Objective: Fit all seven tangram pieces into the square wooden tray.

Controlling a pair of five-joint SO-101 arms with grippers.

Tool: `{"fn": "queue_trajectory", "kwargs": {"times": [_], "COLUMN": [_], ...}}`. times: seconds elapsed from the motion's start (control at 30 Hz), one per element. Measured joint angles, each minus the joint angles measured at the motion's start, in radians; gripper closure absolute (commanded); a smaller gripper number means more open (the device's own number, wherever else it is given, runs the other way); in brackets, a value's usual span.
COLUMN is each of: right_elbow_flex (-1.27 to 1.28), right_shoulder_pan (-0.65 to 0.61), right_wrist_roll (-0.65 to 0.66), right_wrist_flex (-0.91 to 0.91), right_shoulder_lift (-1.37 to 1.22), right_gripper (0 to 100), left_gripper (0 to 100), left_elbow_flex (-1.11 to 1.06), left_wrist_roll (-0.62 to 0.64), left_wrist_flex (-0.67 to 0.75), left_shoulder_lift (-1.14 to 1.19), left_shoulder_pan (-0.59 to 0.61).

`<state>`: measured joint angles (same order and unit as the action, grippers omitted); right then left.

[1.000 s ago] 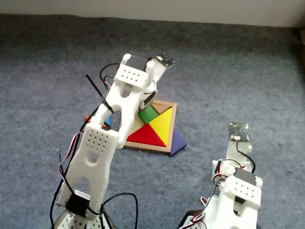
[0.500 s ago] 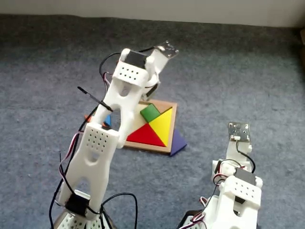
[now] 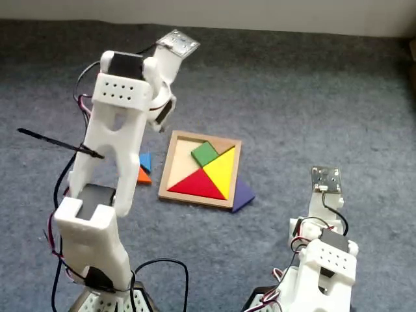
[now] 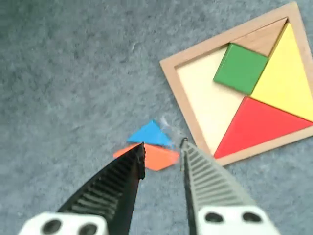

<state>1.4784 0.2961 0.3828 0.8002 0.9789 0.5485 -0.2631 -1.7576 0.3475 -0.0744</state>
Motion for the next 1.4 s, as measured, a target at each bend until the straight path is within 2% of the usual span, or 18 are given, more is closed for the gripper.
{"fn": "queue_trajectory", "kwargs": {"times": [0.17, 0.3, 0.5, 0.8, 0.97, 1.07, 1.4], "right_elbow_flex": [0.0, 0.0, 0.0, 0.0, 0.0, 0.0, 0.0], "right_shoulder_pan": [0.0, 0.0, 0.0, 0.0, 0.0, 0.0, 0.0], "right_wrist_roll": [0.0, 0.0, 0.0, 0.0, 0.0, 0.0, 0.0], "right_wrist_flex": [0.0, 0.0, 0.0, 0.0, 0.0, 0.0, 0.0], "right_shoulder_lift": [0.0, 0.0, 0.0, 0.0, 0.0, 0.0, 0.0], "right_gripper": [86.5, 86.5, 86.5, 86.5, 86.5, 86.5, 86.5], "left_gripper": [76, 76, 73, 70, 70, 73, 77], "left_elbow_flex": [-0.209, -0.354, -0.543, -0.704, -0.686, -0.589, -0.282], "left_wrist_roll": [0.02, 0.118, 0.199, 0.215, 0.215, 0.215, 0.198], "left_wrist_flex": [0.009, 0.129, 0.316, 0.508, 0.531, 0.529, 0.316], "left_shoulder_lift": [-0.054, -0.054, -0.054, -0.054, 0.006, 0.094, 0.319], "left_shoulder_pan": [0.077, 0.135, 0.137, 0.138, 0.141, 0.141, 0.137]}}
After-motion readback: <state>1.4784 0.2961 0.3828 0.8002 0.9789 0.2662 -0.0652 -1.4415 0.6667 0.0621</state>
